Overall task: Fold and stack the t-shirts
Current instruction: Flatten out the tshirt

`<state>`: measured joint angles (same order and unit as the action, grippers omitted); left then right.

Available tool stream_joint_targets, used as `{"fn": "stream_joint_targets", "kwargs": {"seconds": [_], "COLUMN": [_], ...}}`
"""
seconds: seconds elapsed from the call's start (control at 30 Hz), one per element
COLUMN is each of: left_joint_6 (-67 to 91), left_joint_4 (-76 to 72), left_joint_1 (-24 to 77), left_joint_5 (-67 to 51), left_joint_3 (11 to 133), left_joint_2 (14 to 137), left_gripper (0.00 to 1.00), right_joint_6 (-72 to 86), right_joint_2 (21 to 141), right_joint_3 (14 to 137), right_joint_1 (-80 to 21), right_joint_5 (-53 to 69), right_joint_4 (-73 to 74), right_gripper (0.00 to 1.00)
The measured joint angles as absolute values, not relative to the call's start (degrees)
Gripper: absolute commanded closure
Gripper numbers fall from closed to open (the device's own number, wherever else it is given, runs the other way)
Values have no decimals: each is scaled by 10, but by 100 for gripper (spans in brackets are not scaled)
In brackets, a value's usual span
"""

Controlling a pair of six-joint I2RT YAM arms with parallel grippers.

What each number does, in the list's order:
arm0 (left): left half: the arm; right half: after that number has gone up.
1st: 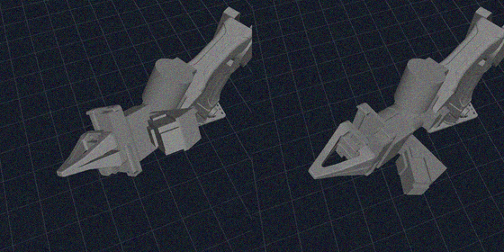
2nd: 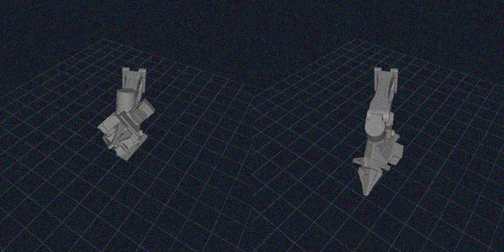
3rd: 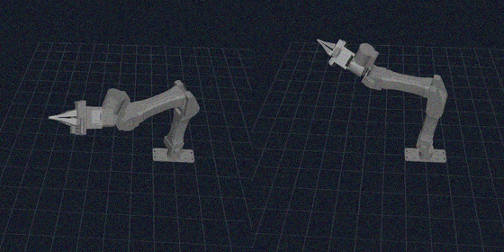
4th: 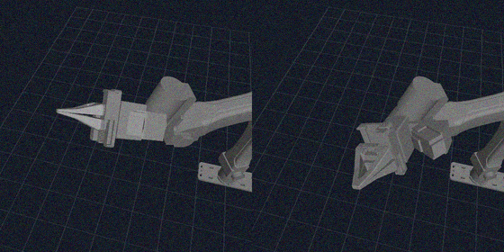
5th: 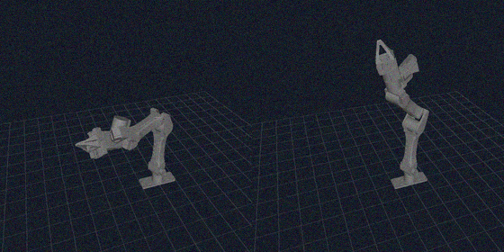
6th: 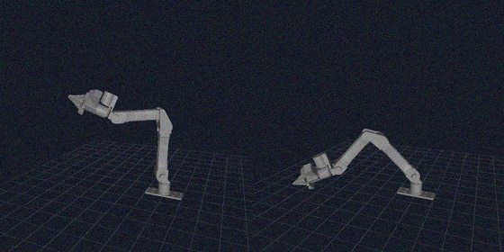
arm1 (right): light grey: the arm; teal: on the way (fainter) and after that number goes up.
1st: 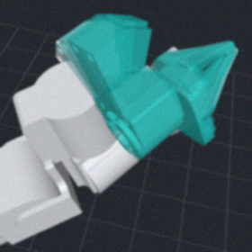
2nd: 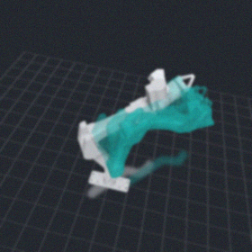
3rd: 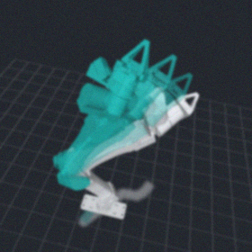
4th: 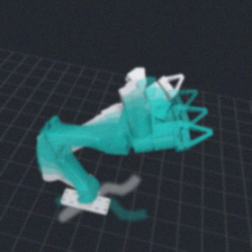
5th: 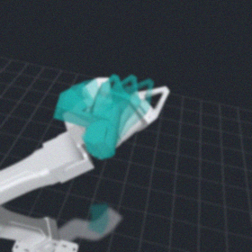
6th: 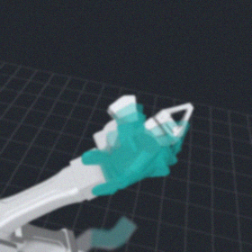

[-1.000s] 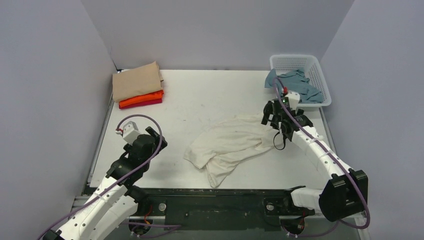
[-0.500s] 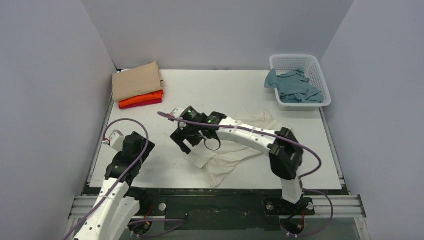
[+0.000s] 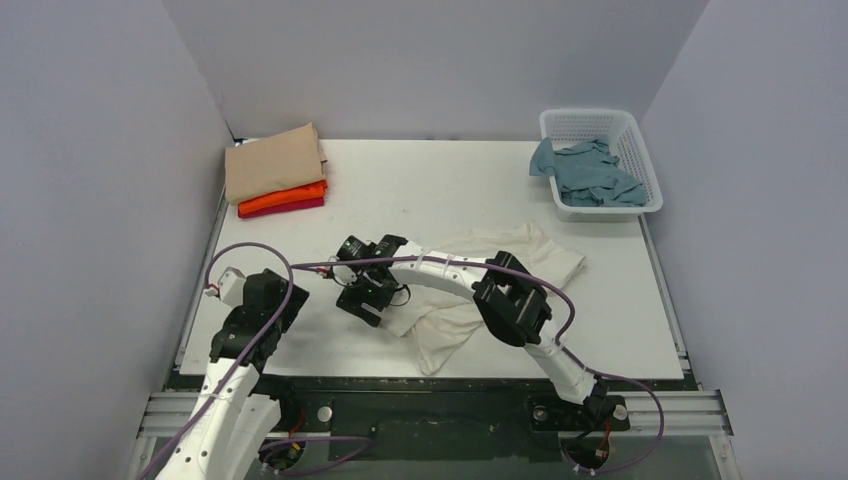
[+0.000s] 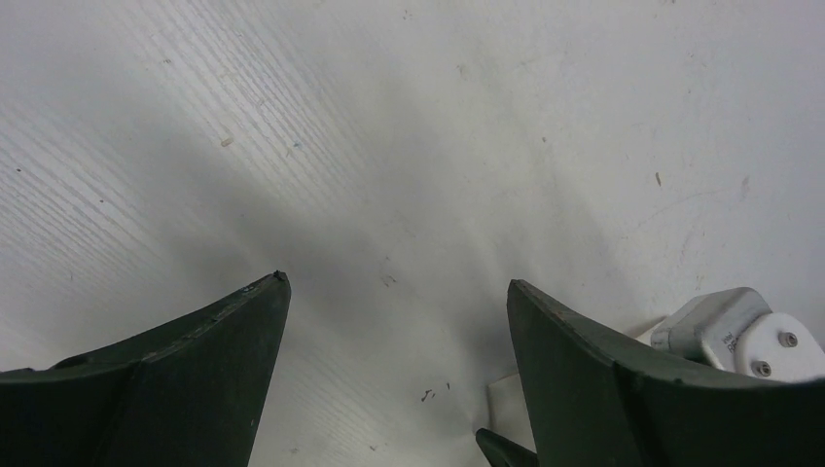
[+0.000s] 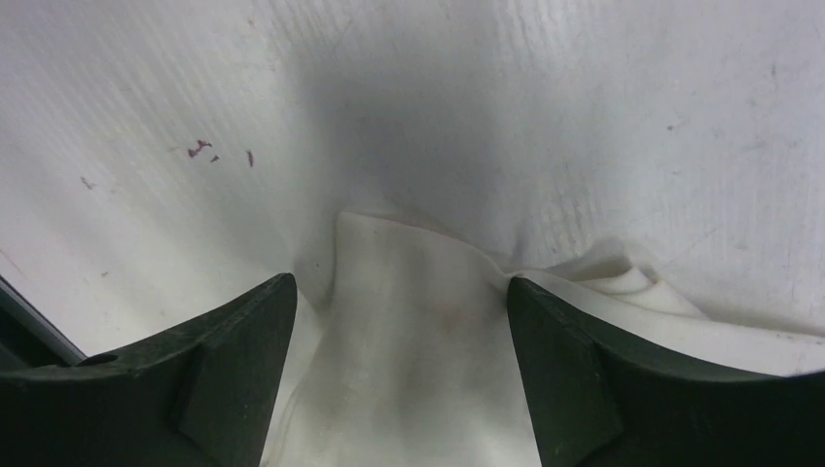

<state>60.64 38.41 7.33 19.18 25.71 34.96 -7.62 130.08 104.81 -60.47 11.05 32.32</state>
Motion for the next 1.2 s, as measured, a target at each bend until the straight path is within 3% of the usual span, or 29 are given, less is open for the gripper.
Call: {"fn": "stream_joint_targets", "kwargs": {"seconds": [0.17,0.27,0.5,0.6,0.7,0.77,1.03,1.2], "left_joint_6": [608,608,608,608,608,608,603,587], "left_joint_4": [384,384,389,392,394,395,397,387], "left_joint_1": [70,69,64,63,62,62,62,62], "left_joint_5": [192,192,192,193,193,193,191,167], "left_joint_3": [257,257,257,257,257,257,257,257], "left_joint_2": [346,346,340,334,329,328,326,325], "left_gripper": [7,7,7,7,7,7,7,7], "right_joint_6": [-91,-95,-84,-78,-74,-69,-46,-12], "right_joint_2": [1308,1308,1307,1306,1306,1306,1287,1204], "right_joint_3": [1053,1053,1047,1046,1044,1043,1006,949], "right_joint_1": [-608,-612,-629,-634,-636,-636,-636,-633], "right_joint_5": [110,95,48,38,23,14,-6,-34], "right_joint_4": [329,329,320,312,297,289,244,214], "right_gripper": [34,45,58,74,83,95,100,100]}}
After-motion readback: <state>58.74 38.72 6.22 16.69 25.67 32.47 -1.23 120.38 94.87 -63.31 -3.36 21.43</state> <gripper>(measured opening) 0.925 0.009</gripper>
